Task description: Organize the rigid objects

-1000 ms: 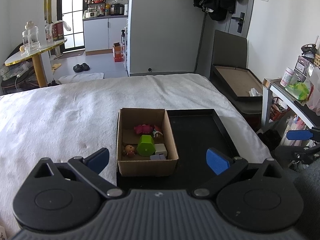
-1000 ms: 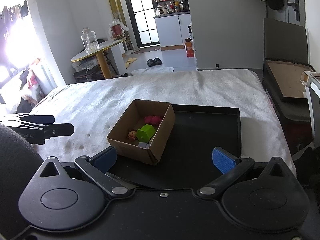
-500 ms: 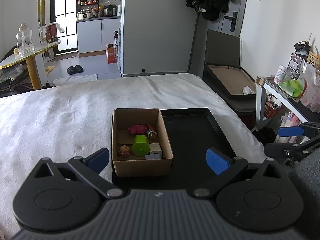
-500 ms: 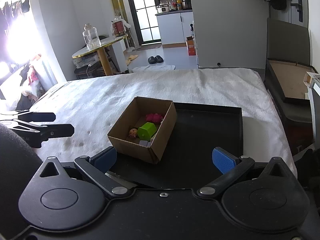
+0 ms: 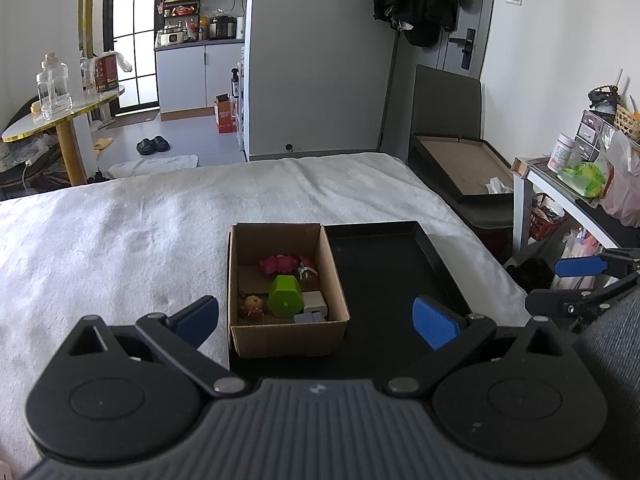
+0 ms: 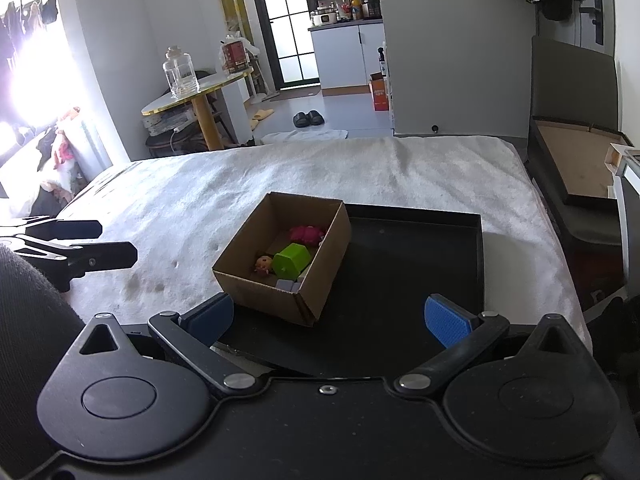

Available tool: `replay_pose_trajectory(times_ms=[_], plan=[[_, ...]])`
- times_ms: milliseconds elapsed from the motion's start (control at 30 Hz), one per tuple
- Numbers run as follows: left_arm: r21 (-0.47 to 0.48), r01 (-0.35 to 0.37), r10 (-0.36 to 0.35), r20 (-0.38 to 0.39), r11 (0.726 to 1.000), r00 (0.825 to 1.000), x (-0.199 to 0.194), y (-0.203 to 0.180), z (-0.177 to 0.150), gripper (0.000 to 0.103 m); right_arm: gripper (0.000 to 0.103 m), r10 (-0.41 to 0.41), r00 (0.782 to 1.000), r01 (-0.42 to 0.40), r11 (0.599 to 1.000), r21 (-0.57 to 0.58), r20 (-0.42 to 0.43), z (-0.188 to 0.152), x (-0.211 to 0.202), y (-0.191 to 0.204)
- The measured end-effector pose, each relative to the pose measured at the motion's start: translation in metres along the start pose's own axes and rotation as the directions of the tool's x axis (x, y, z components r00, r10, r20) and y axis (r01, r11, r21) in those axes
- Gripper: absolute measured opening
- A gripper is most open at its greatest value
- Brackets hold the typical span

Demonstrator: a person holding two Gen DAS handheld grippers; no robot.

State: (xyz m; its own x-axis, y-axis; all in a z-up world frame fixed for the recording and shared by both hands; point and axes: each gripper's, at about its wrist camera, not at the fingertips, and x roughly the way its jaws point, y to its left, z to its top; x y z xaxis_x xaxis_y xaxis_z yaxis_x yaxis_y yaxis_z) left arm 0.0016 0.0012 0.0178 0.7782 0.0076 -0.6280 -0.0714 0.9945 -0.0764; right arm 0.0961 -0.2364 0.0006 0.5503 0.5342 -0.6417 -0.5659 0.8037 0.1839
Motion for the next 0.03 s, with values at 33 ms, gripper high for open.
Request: replay_pose_trajectory(times_ms=[33], plan=[[-0.002,0.004,-0.004,-0.003,1.000,1.000,0.0005,0.0008,0.0002,0.103,0.103,0.001,1.000,-0.001,1.000,0.000,0.000,0.0000,0.0001,-0.0001]])
